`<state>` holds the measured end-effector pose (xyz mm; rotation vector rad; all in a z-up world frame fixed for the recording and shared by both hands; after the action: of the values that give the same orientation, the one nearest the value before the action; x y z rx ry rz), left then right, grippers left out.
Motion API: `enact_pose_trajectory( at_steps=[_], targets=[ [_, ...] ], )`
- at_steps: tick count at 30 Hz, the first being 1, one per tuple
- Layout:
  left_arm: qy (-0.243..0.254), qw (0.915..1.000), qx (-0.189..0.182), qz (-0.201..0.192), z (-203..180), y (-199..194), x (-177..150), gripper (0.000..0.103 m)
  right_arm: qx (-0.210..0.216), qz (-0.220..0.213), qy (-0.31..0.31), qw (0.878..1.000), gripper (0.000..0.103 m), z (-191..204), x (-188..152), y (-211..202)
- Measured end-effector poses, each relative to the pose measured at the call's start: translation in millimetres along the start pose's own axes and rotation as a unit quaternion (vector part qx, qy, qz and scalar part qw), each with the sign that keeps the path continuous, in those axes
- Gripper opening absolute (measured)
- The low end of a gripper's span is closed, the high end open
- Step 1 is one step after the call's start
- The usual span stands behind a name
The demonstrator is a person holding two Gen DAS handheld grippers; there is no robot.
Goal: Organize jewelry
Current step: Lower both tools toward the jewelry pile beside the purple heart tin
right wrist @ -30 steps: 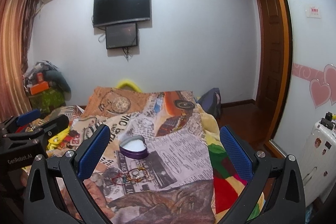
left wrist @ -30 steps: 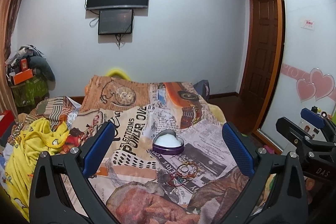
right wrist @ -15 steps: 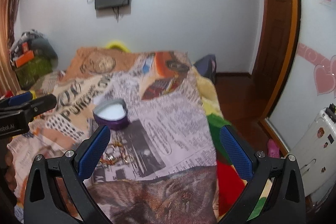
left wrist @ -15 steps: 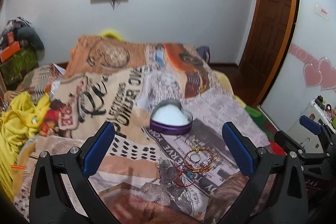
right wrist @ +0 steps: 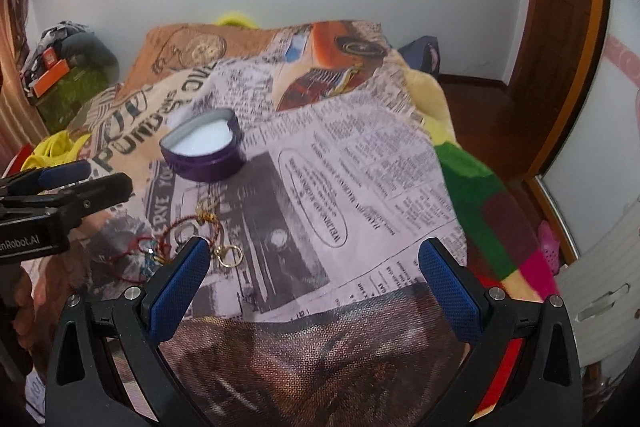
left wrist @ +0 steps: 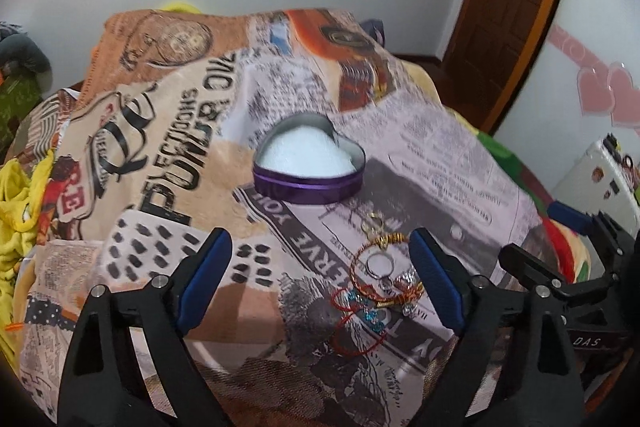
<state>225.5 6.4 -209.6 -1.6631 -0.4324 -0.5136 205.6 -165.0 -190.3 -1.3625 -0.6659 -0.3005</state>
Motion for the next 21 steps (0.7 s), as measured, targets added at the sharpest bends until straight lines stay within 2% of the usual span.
enact_pose_trajectory(
  at_steps=[5,11,16,21],
  targets=[
    [0.020,0.9992,-0.010,0.033,-6.2,16.3,-8.0,0.072,0.009,0.011,-0.012,1.000,0.099,4.0,-2.5,8.2],
    [0.046,0.9969,-0.014,0.062,-13.5,30.8,-16.2,0.055,0.027,0.032,-0.031,0.999,0.084,13.0,-5.9,20.9],
    [0.067,0.9945,-0.030,0.074,-23.1,35.9,-18.0,0.041,0.045,0.045,-0.043,0.997,0.066,21.2,-8.4,30.9],
    [0.085,0.9917,-0.049,0.083,-36.1,42.8,-18.3,0.034,0.056,0.047,-0.063,0.995,0.054,29.0,-7.4,36.7]
  ],
)
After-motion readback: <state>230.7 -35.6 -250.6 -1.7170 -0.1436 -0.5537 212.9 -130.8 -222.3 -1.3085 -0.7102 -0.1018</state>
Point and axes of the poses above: each gripper's, at about its wrist camera, not at the fingertips, and y roughly the way its jaws point, z to its left, x to its top, the point moved 5 cm from there along y, roughly the way its jaws point, and after that the axes turned 6 degrees about z, right-handed, at the moved point
